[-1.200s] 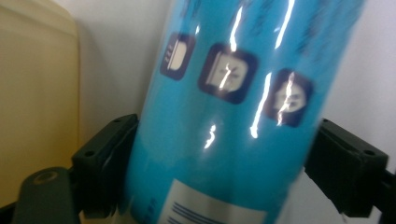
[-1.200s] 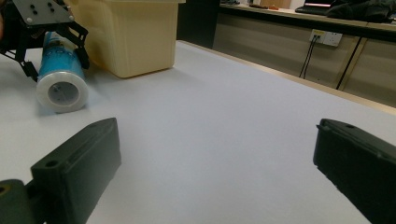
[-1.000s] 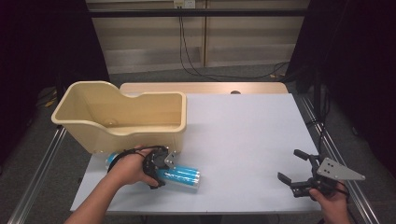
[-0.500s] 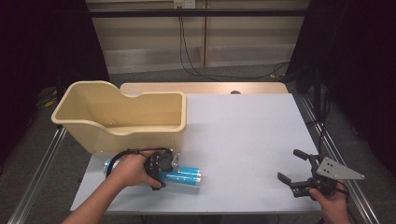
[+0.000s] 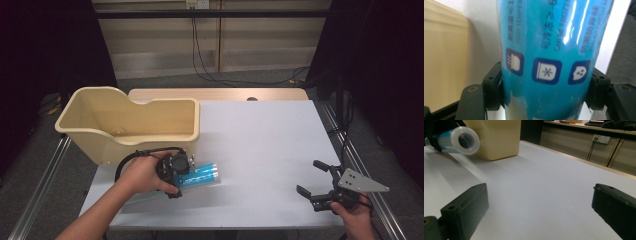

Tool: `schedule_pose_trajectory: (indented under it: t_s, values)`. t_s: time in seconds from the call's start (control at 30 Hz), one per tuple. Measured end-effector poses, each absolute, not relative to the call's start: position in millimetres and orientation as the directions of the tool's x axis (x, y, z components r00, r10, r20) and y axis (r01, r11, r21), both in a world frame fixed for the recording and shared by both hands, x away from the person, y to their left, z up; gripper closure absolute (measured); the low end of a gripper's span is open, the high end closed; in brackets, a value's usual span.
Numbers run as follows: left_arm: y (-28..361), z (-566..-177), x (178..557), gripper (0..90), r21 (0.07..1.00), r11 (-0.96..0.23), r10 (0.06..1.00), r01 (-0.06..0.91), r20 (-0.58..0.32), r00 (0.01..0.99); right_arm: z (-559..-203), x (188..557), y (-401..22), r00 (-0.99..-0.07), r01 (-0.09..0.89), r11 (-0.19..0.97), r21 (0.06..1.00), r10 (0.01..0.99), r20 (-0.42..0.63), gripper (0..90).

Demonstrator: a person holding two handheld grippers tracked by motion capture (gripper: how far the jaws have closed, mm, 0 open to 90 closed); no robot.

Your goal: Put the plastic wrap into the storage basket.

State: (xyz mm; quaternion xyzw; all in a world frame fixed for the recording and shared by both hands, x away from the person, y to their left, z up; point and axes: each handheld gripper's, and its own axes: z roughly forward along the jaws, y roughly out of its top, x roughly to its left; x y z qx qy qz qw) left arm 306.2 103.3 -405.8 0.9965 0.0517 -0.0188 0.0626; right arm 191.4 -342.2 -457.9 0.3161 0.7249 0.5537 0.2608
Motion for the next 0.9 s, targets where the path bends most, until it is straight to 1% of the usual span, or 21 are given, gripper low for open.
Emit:
schedule_pose_trajectory:
  t_s: [0.03, 0.07, 0.17, 0.27, 0.33, 0.37, 0.47, 0.5, 0.6, 0.63, 0.73, 0.77, 0.8, 0.83, 0.9]
  values:
    - [103, -418, 309, 32.0, 0.149, -0.983, 0.103, 0.110, -0.059, 0.993, -458, 191, -342, -0.663, 0.168, 0.186, 0.968, 0.748, -0.028, 0.6]
    - [103, -418, 309, 32.0, 0.149, -0.983, 0.103, 0.110, -0.059, 0.993, -458, 191, -342, -0.663, 0.168, 0.186, 0.968, 0.748, -0.028, 0.6]
    - [100, -440, 313, 32.0, 0.137, -0.983, 0.112, 0.124, -0.090, 0.990, -458, 190, -343, -0.664, 0.166, 0.190, 0.968, 0.747, -0.032, 0.6]
    - [99, -442, 314, 31.9, 0.132, -0.984, 0.108, 0.120, -0.095, 0.990, -458, 190, -345, -0.660, 0.166, 0.185, 0.969, 0.751, -0.030, 0.6]
    - [103, -442, 315, 31.9, 0.148, -0.979, 0.123, 0.137, -0.104, 0.987, -459, 190, -346, -0.658, 0.169, 0.183, 0.969, 0.752, -0.028, 0.6]
    - [105, -443, 316, 31.7, 0.156, -0.980, 0.109, 0.125, -0.108, 0.988, -459, 190, -347, -0.657, 0.172, 0.182, 0.968, 0.753, -0.025, 0.6]
    - [109, -442, 314, 31.5, 0.172, -0.976, 0.114, 0.132, -0.109, 0.987, -459, 190, -347, -0.658, 0.168, 0.185, 0.968, 0.752, -0.029, 0.6]
    - [111, -442, 314, 31.3, 0.184, -0.977, 0.089, 0.106, -0.099, 0.991, -459, 189, -346, -0.660, 0.168, 0.186, 0.968, 0.751, -0.029, 0.6]
    - [115, -441, 313, 29.8, 0.183, -0.978, 0.083, 0.099, -0.096, 0.992, -459, 189, -346, -0.660, 0.167, 0.188, 0.968, 0.751, -0.032, 0.6]
    - [125, -440, 313, 29.0, 0.173, -0.979, 0.089, 0.107, -0.111, 0.990, -459, 189, -345, -0.660, 0.168, 0.189, 0.967, 0.751, -0.032, 0.6]
    - [134, -442, 307, 27.4, 0.179, -0.975, 0.116, 0.135, -0.113, 0.987, -459, 189, -345, -0.662, 0.168, 0.189, 0.968, 0.749, -0.031, 0.6]
    - [135, -443, 309, 28.4, 0.183, -0.978, 0.079, 0.097, -0.104, 0.991, -458, 190, -344, -0.663, 0.166, 0.190, 0.968, 0.748, -0.033, 0.6]
    - [136, -445, 305, 28.6, 0.200, -0.971, 0.114, 0.132, -0.099, 0.989, -458, 190, -344, -0.662, 0.167, 0.189, 0.968, 0.749, -0.032, 0.6]
    - [135, -446, 307, 30.9, 0.187, -0.979, 0.072, 0.085, -0.077, 0.994, -458, 191, -343, -0.663, 0.167, 0.192, 0.967, 0.748, -0.034, 0.6]
    - [134, -446, 307, 31.1, 0.190, -0.978, 0.072, 0.085, -0.073, 0.995, -459, 191, -342, -0.666, 0.169, 0.193, 0.967, 0.746, -0.032, 0.6]
